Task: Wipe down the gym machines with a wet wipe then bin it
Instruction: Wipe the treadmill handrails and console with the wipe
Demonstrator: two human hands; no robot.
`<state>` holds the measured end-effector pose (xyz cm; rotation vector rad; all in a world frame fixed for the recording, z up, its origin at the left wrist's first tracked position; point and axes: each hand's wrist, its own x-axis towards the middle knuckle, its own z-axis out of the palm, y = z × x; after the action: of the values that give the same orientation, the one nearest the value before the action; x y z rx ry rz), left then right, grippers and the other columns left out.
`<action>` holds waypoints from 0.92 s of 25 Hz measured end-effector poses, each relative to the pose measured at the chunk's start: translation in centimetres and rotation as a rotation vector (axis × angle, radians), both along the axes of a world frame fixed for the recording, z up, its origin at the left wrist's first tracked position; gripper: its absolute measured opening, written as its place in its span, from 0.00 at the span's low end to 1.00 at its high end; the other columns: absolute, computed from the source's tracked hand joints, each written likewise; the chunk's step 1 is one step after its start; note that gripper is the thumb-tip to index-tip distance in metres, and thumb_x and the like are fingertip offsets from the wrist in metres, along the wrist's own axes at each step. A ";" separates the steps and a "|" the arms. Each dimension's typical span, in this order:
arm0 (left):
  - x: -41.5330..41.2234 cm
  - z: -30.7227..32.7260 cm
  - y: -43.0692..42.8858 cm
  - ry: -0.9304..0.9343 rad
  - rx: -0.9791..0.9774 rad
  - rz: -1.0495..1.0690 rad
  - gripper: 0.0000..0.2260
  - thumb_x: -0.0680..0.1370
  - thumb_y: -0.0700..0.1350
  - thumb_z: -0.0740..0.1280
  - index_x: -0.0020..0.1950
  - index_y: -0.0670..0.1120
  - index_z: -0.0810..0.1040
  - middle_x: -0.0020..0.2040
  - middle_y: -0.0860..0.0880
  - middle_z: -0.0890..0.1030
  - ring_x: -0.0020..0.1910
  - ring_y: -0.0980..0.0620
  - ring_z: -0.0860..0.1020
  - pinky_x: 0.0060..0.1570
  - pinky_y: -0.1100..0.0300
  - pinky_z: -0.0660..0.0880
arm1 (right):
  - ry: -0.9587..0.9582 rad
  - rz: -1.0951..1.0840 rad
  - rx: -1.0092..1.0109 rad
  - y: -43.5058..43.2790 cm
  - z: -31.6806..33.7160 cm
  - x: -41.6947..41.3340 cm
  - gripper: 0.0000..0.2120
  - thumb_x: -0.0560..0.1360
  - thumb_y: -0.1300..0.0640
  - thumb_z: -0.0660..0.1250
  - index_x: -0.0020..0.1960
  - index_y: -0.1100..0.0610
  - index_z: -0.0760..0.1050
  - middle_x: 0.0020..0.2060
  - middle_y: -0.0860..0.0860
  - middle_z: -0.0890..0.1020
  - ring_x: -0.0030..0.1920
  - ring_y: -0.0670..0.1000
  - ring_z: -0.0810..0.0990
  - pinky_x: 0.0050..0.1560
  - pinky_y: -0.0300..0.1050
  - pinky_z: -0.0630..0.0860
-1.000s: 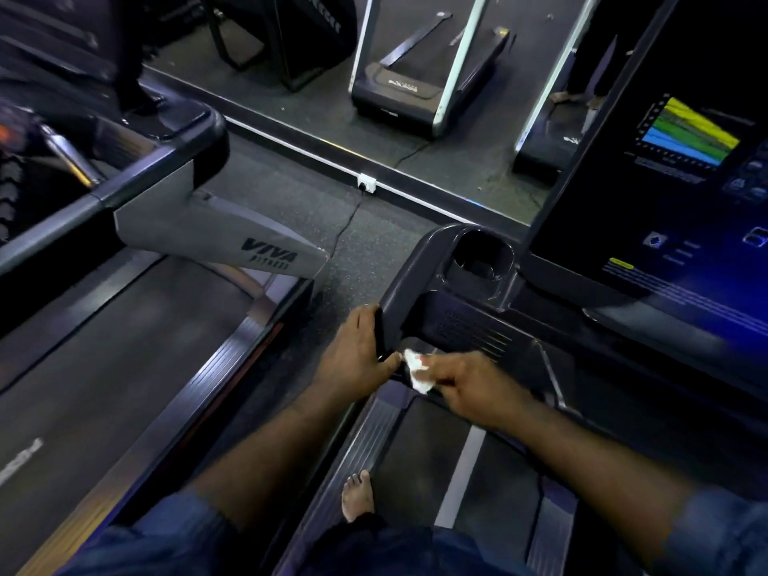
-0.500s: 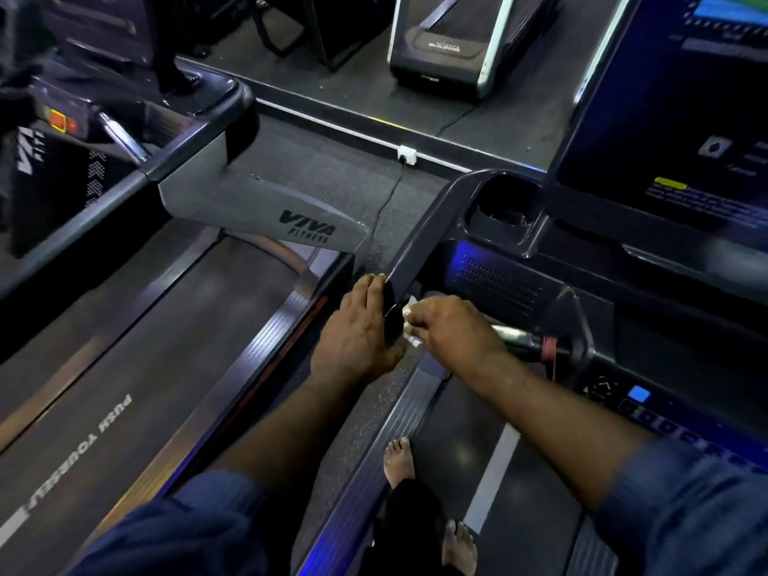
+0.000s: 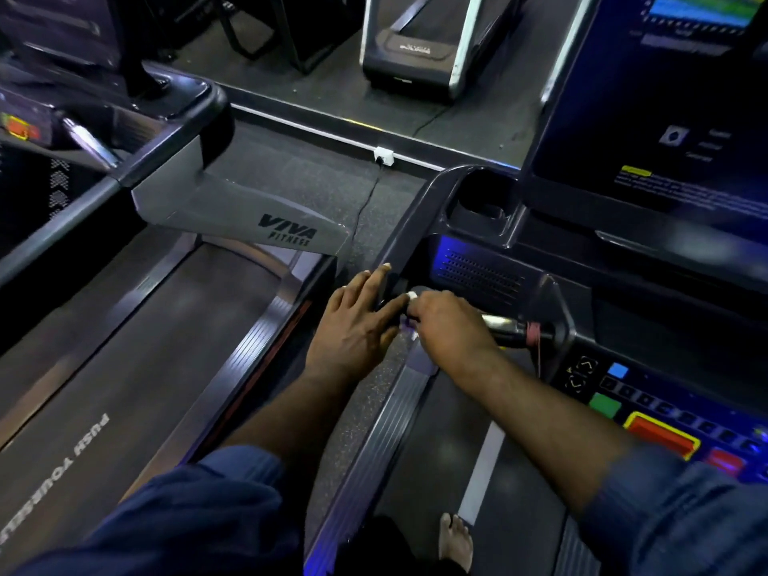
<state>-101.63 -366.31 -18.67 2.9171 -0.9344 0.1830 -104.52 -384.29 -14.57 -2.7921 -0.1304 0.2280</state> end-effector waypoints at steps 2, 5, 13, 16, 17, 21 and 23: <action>-0.1 0.3 -0.2 0.037 0.009 -0.022 0.23 0.83 0.58 0.64 0.79 0.59 0.67 0.86 0.45 0.50 0.83 0.40 0.54 0.76 0.43 0.62 | 0.004 -0.069 0.074 -3.0 0.0 -1.9 0.09 0.81 0.47 0.67 0.54 0.49 0.83 0.47 0.50 0.84 0.47 0.53 0.83 0.44 0.46 0.75; 0.3 0.4 0.1 0.078 -0.008 -0.051 0.19 0.84 0.57 0.64 0.75 0.58 0.71 0.86 0.47 0.45 0.84 0.42 0.49 0.79 0.44 0.58 | -0.045 -0.221 0.057 -8.4 0.8 -5.7 0.20 0.83 0.40 0.56 0.52 0.52 0.80 0.45 0.50 0.84 0.45 0.52 0.83 0.47 0.51 0.79; 0.6 0.0 0.6 0.109 -0.051 -0.107 0.19 0.82 0.53 0.66 0.72 0.52 0.72 0.85 0.44 0.47 0.84 0.41 0.50 0.79 0.41 0.58 | -0.385 -0.125 -0.101 -1.7 -4.3 -5.5 0.18 0.80 0.58 0.61 0.67 0.60 0.77 0.61 0.57 0.81 0.62 0.60 0.78 0.67 0.56 0.75; 0.7 -0.2 0.3 0.100 -0.056 -0.102 0.20 0.82 0.53 0.67 0.73 0.51 0.71 0.85 0.44 0.50 0.83 0.40 0.52 0.78 0.41 0.59 | -0.397 -0.028 -0.103 -1.2 -5.0 -3.7 0.17 0.75 0.61 0.72 0.63 0.58 0.77 0.58 0.55 0.82 0.57 0.59 0.79 0.60 0.57 0.76; 0.6 -0.1 0.4 0.102 -0.061 -0.100 0.20 0.81 0.52 0.67 0.73 0.51 0.71 0.85 0.44 0.51 0.83 0.40 0.52 0.77 0.40 0.60 | -0.344 -0.024 -0.079 -2.1 -3.9 -3.8 0.16 0.73 0.60 0.75 0.60 0.57 0.78 0.55 0.55 0.82 0.55 0.59 0.80 0.55 0.58 0.77; 0.5 0.2 0.5 0.112 -0.048 -0.125 0.20 0.81 0.51 0.67 0.72 0.50 0.72 0.84 0.44 0.53 0.82 0.40 0.53 0.78 0.41 0.60 | -0.126 -0.280 -0.123 -8.3 0.4 -6.5 0.17 0.70 0.52 0.80 0.52 0.51 0.74 0.47 0.52 0.84 0.47 0.59 0.82 0.45 0.54 0.79; 0.6 0.4 0.4 0.121 -0.040 -0.121 0.20 0.80 0.51 0.68 0.72 0.50 0.72 0.84 0.44 0.54 0.82 0.40 0.54 0.77 0.41 0.61 | -0.190 -0.324 -0.176 -6.9 -0.1 -6.0 0.17 0.70 0.53 0.80 0.52 0.51 0.75 0.48 0.53 0.85 0.48 0.60 0.82 0.46 0.52 0.78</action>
<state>-101.02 -365.92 -18.26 2.7881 -1.0702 0.0174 -110.55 -391.18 -14.71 -2.9492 0.3107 -0.1113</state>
